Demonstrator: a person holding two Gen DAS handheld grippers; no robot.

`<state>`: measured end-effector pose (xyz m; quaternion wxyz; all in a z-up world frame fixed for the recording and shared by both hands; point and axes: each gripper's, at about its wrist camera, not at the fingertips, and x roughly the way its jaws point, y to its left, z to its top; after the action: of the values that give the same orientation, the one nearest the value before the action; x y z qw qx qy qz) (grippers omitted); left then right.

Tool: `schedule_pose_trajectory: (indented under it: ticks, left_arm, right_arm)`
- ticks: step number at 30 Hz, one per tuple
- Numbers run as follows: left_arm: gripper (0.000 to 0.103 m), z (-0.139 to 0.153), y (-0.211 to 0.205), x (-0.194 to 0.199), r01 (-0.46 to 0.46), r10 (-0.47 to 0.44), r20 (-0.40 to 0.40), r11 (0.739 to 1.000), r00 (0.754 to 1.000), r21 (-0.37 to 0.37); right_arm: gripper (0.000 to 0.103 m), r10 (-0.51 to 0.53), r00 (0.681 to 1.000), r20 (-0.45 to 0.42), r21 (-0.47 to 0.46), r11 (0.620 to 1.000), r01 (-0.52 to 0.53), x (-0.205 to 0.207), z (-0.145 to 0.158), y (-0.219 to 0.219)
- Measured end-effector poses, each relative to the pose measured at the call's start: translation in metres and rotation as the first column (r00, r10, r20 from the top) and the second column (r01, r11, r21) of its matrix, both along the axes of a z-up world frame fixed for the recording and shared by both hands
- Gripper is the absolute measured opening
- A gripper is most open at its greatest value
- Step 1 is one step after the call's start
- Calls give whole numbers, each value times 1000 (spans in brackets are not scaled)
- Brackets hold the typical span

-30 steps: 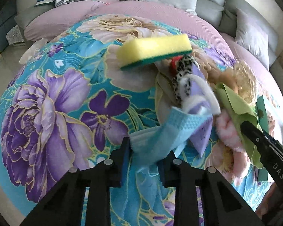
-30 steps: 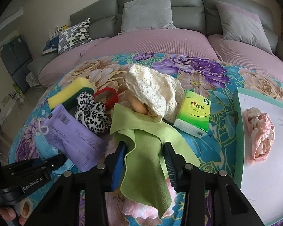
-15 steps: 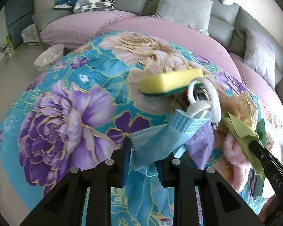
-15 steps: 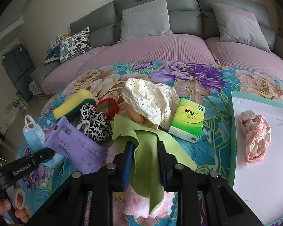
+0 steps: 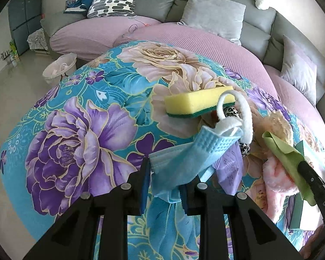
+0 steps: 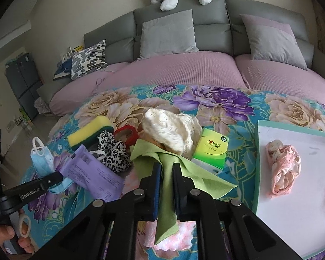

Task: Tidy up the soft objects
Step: 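Grasp the green cloth from the pile with the right gripper, then carry the blue mask in the left gripper while the right gripper carries the green cloth to the tray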

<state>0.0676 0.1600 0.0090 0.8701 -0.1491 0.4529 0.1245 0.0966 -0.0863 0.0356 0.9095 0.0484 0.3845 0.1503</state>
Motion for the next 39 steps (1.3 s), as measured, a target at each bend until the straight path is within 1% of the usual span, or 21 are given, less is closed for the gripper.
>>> schedule_pose_trajectory:
  ticks: [4,7,11,12,17,20,21,22,23,24,25,31,34,35,36,38,39]
  left_arm:
    - [25,0,1,0,-4,4,1,1000,1000,0]
    - [25,0,1,1,-2,2,-3,1000,1000,3]
    - [25,-4,-1,3,9,-9,-20,1000,1000,3]
    - [25,-5,-1,4,9,-9,-23,1000,1000,2]
    - [25,-7,4,4,-8,8,-22,1000,1000,-8]
    - [25,-8,7,4,-16,15,-21,1000,1000,-20]
    - [25,-9,9,4,-18,17,-22,999,1000,-26]
    - [25,-10,10,4,-23,22,-22,999,1000,-33]
    - [25,-10,10,4,-27,26,-22,999,999,-39]
    - [25,-10,11,4,-29,28,-21,999,999,-45]
    - [25,-11,11,4,-31,30,-19,998,999,-51]
    - [25,-11,13,3,-24,24,0,995,1000,-97]
    - [25,-13,17,3,-34,33,-4,994,999,-105]
    - [25,-14,18,3,-38,37,-5,993,999,-108]
    - [25,-15,20,2,-42,42,-6,993,999,-111]
    - [25,-17,23,2,-49,49,-9,992,999,-118]
    - [25,-19,24,3,-52,51,-12,991,999,-120]
  right_arm:
    - [11,-4,1000,3,7,1000,4,-1,2,-3]
    - [11,2,1000,-22,3,1000,-2,2,-3,-3]
    - [12,24,998,-54,-37,999,-26,4,-12,4]
    - [15,30,998,-55,-41,999,-33,3,-13,6]
    - [15,61,997,-45,-96,993,-66,0,-12,15]
    - [21,73,996,-45,-147,986,-79,-1,-12,22]
    - [25,75,996,-44,-174,981,-82,-1,-12,24]
    - [34,76,996,-43,-188,979,-83,-1,-12,25]
    - [39,78,996,-39,-206,975,-85,-1,-11,27]
    - [55,81,996,-32,-220,972,-86,-2,-10,29]
    - [60,81,996,-26,-234,969,-85,-2,-9,30]
    - [60,106,994,-12,-311,945,-105,3,-9,49]
    - [60,129,992,13,-394,912,-114,6,-11,63]
    - [59,142,990,5,-414,901,-128,9,-14,68]
    - [58,144,990,6,-418,899,-129,10,-15,70]
    - [46,145,989,0,-411,902,-133,13,-19,71]
    - [34,142,990,-6,-407,904,-132,15,-20,71]
